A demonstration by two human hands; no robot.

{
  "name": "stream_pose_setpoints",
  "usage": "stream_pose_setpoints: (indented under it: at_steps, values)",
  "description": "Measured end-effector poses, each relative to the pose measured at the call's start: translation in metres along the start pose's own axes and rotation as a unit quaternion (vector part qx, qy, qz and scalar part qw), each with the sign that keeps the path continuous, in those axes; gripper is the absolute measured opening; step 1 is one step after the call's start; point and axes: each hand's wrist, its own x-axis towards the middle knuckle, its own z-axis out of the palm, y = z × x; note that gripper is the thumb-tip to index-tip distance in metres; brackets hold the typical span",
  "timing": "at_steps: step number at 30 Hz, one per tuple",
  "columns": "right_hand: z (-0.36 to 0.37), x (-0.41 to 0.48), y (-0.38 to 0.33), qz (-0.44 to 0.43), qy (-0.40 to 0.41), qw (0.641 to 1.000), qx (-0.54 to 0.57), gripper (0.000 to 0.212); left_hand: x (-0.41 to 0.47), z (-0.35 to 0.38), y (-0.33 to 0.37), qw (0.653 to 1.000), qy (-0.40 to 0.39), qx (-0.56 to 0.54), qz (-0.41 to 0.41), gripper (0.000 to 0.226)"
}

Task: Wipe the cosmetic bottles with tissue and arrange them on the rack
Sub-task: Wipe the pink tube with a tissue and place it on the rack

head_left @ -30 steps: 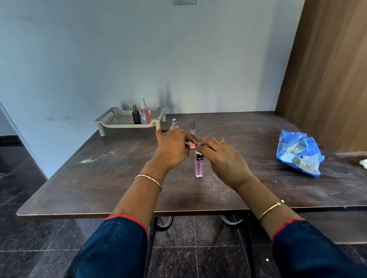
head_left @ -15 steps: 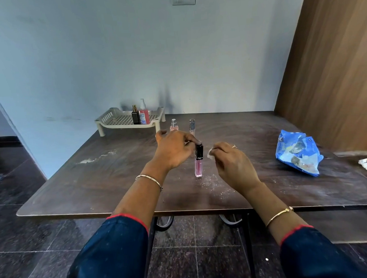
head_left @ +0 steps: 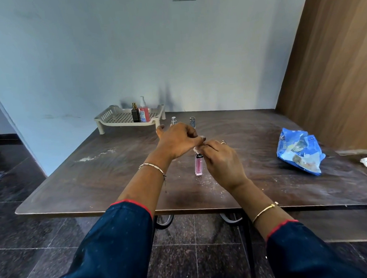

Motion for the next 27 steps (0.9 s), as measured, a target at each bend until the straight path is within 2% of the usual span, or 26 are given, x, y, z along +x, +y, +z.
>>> stream_pose_setpoints:
  at_steps: [4,9,13,19,27]
  values:
    - [0.007,-0.014,0.001,-0.001,-0.076,0.997,-0.035,0.025,0.003,0.001,-0.001,1.0,-0.009,-0.006,0.0,0.03]
    - [0.005,-0.024,0.0,-0.018,-0.14,0.99,-0.029,0.026,0.005,0.001,-0.003,1.0,-0.017,-0.024,-0.004,0.031]
    - [0.002,-0.017,0.003,-0.018,-0.131,0.991,-0.021,0.022,0.006,0.003,-0.006,0.999,-0.013,-0.04,-0.001,0.031]
    - [-0.001,0.0,0.004,-0.017,-0.031,0.999,-0.028,0.02,0.005,0.003,-0.007,0.999,-0.007,-0.046,0.01,0.03]
    - [0.002,-0.024,0.0,-0.037,-0.133,0.99,-0.032,0.026,0.004,0.004,-0.008,0.998,-0.01,-0.057,-0.002,0.031]
